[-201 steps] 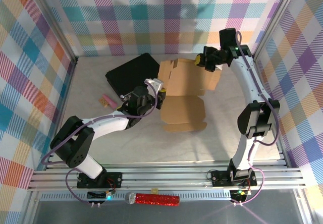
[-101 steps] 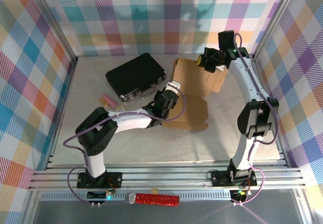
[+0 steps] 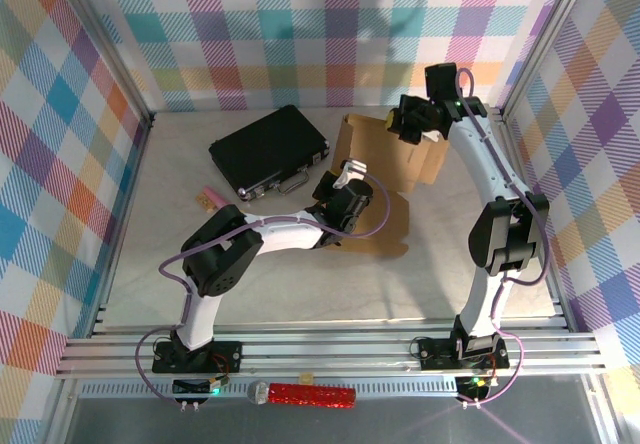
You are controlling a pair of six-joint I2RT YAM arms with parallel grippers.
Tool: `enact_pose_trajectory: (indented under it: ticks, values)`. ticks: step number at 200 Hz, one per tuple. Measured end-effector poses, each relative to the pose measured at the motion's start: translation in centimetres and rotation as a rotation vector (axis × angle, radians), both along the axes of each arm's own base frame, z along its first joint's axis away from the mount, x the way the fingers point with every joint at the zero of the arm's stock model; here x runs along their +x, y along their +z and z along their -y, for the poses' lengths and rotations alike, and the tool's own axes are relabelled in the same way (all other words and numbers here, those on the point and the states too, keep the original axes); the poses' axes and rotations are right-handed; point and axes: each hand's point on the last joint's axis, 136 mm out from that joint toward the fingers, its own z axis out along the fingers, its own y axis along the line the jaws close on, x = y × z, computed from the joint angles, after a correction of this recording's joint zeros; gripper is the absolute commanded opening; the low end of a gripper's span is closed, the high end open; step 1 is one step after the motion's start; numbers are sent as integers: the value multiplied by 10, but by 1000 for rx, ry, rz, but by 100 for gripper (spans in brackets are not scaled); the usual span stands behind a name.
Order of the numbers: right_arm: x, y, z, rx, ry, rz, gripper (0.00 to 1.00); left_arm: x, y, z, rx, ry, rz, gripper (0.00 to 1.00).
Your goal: Fold the paper box
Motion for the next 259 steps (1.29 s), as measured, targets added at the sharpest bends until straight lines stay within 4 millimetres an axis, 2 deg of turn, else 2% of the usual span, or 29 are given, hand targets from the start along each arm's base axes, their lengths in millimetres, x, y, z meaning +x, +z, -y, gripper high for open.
enact_pose_trajectory:
  ticks: [10, 22, 30, 45, 60, 69, 103, 117, 132, 143, 156, 167, 178, 197, 213, 228, 259]
  values:
    - [0, 1, -2, 3, 10, 6, 0, -2, -4, 2, 3, -23, -18, 46]
    - [-3, 1, -6, 4, 33, 8, 0, -7, -10, 3, -21, -61, -51, 64]
    - [-5, -1, -10, 1, 57, 11, 0, -13, -12, 2, -44, -93, -79, 71]
    - [-9, -4, -17, -14, 112, 27, 0, -28, -9, -4, -128, -163, -140, 78]
    - [-12, -8, -22, -32, 163, 51, 0, -48, 11, -10, -260, -248, -182, 80]
    - [-13, -12, -23, -48, 188, 70, 0, -60, 33, -14, -360, -301, -194, 80]
    - [-18, -39, -25, -96, 252, 119, 0, -112, 135, -16, -762, -569, -205, 77]
    - [-15, -43, -25, -113, 274, 150, 0, -128, 159, -29, -860, -611, -223, 70]
    - [-8, -42, -28, -123, 294, 223, 0, -134, 170, -55, -920, -585, -236, 62]
    - [-4, -42, -29, -123, 303, 291, 0, -128, 167, -80, -938, -511, -239, 58]
    - [-1, -46, -32, -110, 309, 365, 0, -114, 153, -111, -948, -398, -249, 56]
    - [-1, -52, -35, -98, 319, 412, 0, -104, 128, -132, -949, -296, -278, 55]
    - [-1, -57, -38, -87, 333, 456, 0, -98, 100, -144, -941, -214, -323, 55]
    - [-3, -65, -42, -66, 352, 532, 0, -97, 56, -148, -915, -123, -424, 53]
    - [-8, -69, -45, -45, 368, 596, 0, -93, 35, -149, -906, -76, -470, 52]
    - [-12, -71, -47, -26, 384, 653, 0, -90, 30, -149, -910, -56, -478, 51]
    - [-21, -69, -50, 21, 409, 743, 0, -83, 30, -145, -936, -51, -473, 55]
